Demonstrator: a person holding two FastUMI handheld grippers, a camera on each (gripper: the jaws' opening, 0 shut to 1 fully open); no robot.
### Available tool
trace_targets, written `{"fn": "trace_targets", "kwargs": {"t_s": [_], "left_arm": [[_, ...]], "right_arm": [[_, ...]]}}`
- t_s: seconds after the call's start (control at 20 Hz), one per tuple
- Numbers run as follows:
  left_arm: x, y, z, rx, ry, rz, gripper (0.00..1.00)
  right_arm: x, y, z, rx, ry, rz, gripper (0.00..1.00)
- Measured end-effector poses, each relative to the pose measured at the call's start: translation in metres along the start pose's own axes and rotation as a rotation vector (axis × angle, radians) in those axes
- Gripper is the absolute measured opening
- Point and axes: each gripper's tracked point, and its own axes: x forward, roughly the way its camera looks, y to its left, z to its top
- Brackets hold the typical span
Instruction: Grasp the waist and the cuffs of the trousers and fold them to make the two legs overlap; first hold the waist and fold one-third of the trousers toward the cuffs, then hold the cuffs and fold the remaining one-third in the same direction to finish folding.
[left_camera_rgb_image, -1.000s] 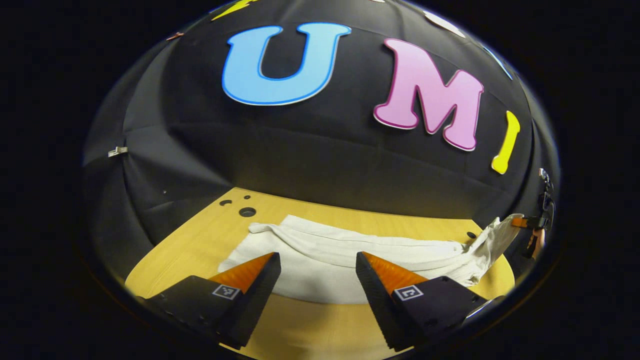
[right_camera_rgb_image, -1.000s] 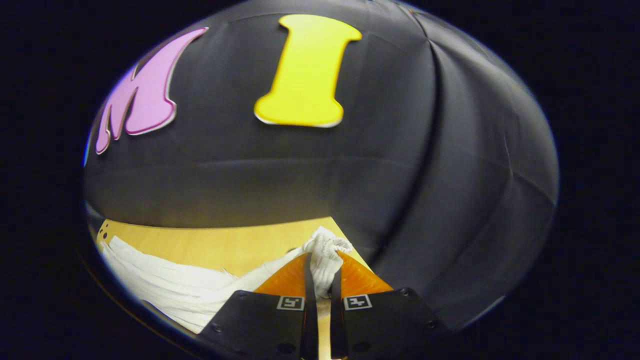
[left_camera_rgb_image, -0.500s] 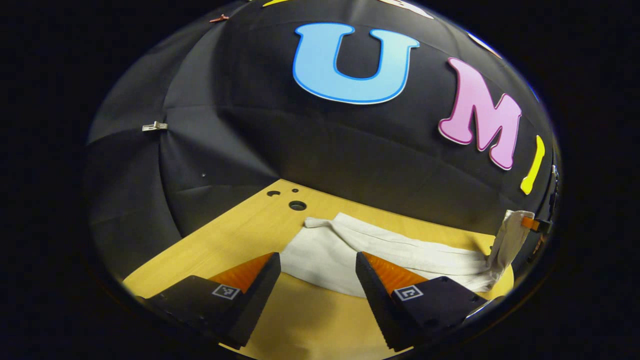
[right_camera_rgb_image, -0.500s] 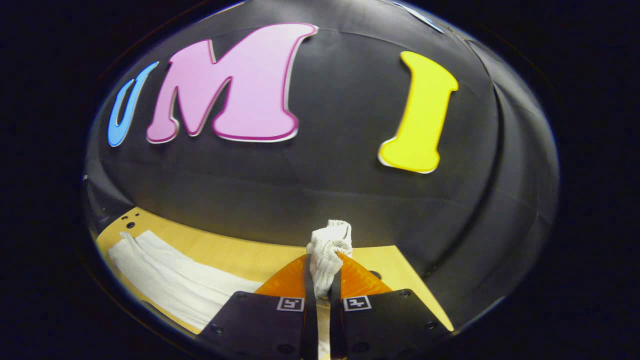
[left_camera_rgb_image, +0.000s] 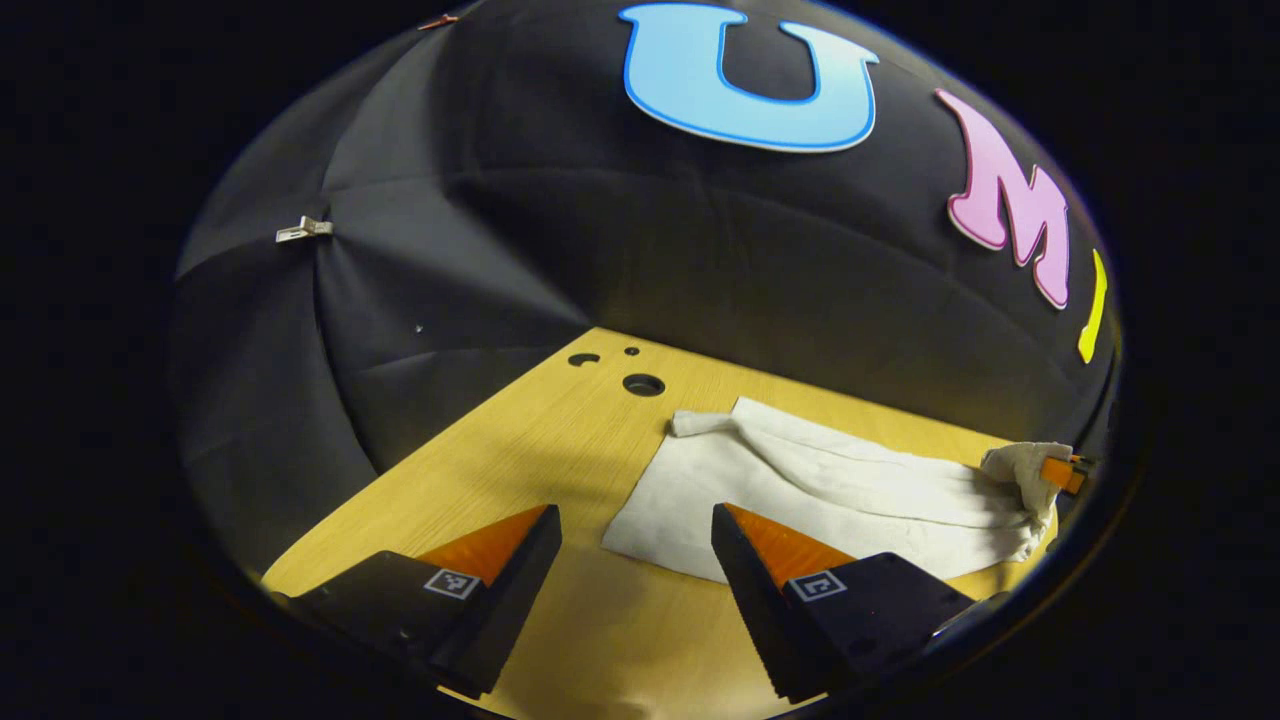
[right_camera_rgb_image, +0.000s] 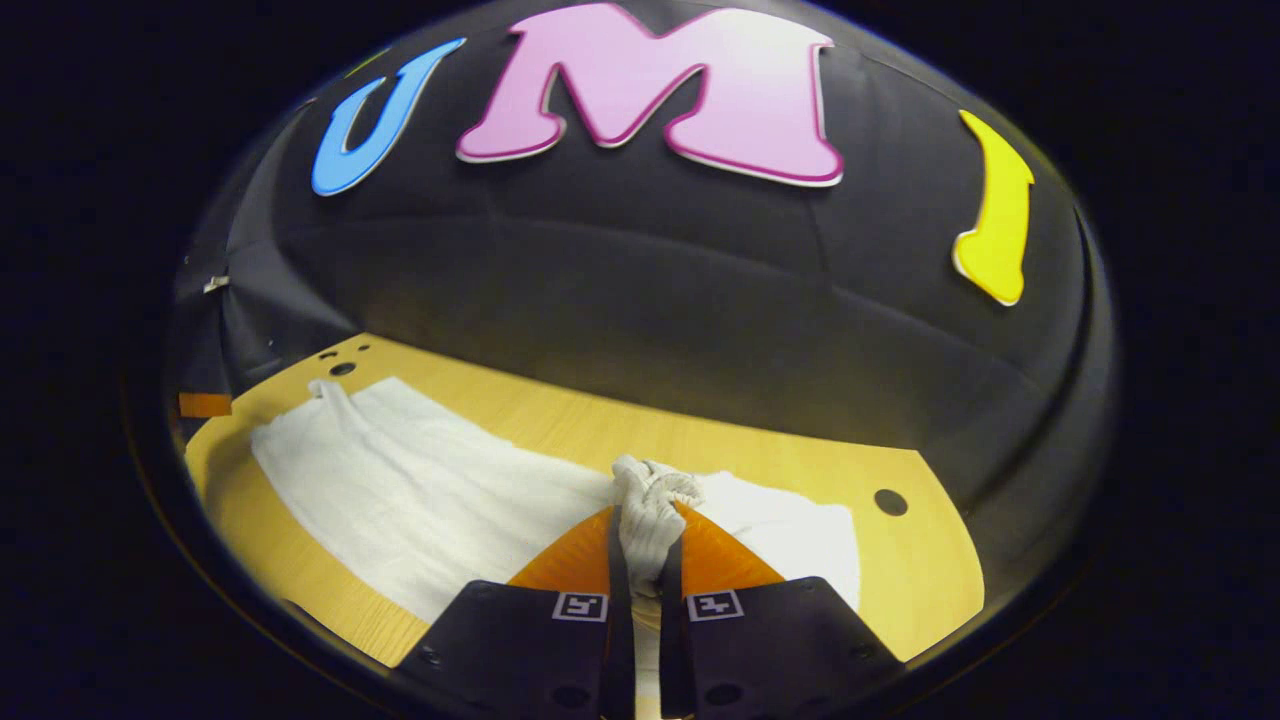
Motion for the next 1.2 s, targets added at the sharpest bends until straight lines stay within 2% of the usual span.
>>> {"fn": "trace_targets", "kwargs": {"t_s": [0.2, 0.25, 0.3, 0.35, 0.4, 0.55, 0.6, 0.65, 0.7, 0.8, 0.95, 1.1, 1.2], "left_arm": [[0.023, -0.014, -0.014, 0.038, 0.043, -0.013, 0.96], [0.029, -0.018, -0.017, 0.045, 0.054, -0.015, 1.0], [0.033, -0.022, -0.02, 0.047, 0.063, -0.015, 0.96], [0.037, -0.025, -0.02, 0.041, 0.064, -0.015, 0.96], [0.042, -0.029, -0.018, 0.034, 0.064, -0.019, 0.96], [0.053, -0.038, -0.018, 0.028, 0.076, -0.02, 0.96], [0.061, -0.039, -0.022, 0.037, 0.086, -0.015, 0.96], [0.065, -0.037, -0.027, 0.055, 0.107, -0.004, 0.96], [0.067, -0.035, -0.033, 0.076, 0.13, 0.011, 0.96], [0.067, -0.036, -0.035, 0.109, 0.136, 0.018, 0.96], [0.071, -0.041, -0.041, 0.207, 0.188, -0.025, 0.98], [0.072, -0.046, -0.044, 0.203, 0.222, -0.016, 0.87], [0.07, -0.06, -0.044, 0.2, 0.235, -0.055, 0.75]], "right_arm": [[-0.008, 0.001, 0.007, -0.039, 0.037, 0.045, 0.18], [-0.009, 0.002, 0.006, -0.04, 0.041, 0.058, 0.21], [-0.006, 0.007, -0.001, -0.034, 0.047, 0.076, 0.27], [-0.005, 0.012, -0.005, -0.021, 0.052, 0.098, 0.31], [-0.009, 0.019, -0.006, -0.009, 0.046, 0.116, 0.43], [-0.032, 0.047, -0.013, -0.007, 0.032, 0.164, 0.62], [-0.038, 0.049, -0.015, -0.009, 0.028, 0.169, 0.83], [-0.047, 0.047, -0.018, -0.022, 0.014, 0.152, 0.88], [-0.055, 0.042, -0.018, -0.025, -0.003, 0.128, 0.87], [-0.077, 0.046, -0.022, 0.007, -0.022, 0.126, 0.87], [-0.099, 0.049, -0.036, 0.038, -0.002, 0.138, 0.87], [-0.106, 0.043, -0.052, 0.054, 0.034, 0.134, 0.87], [-0.109, 0.035, -0.06, 0.088, 0.053, 0.123, 0.87]]}}
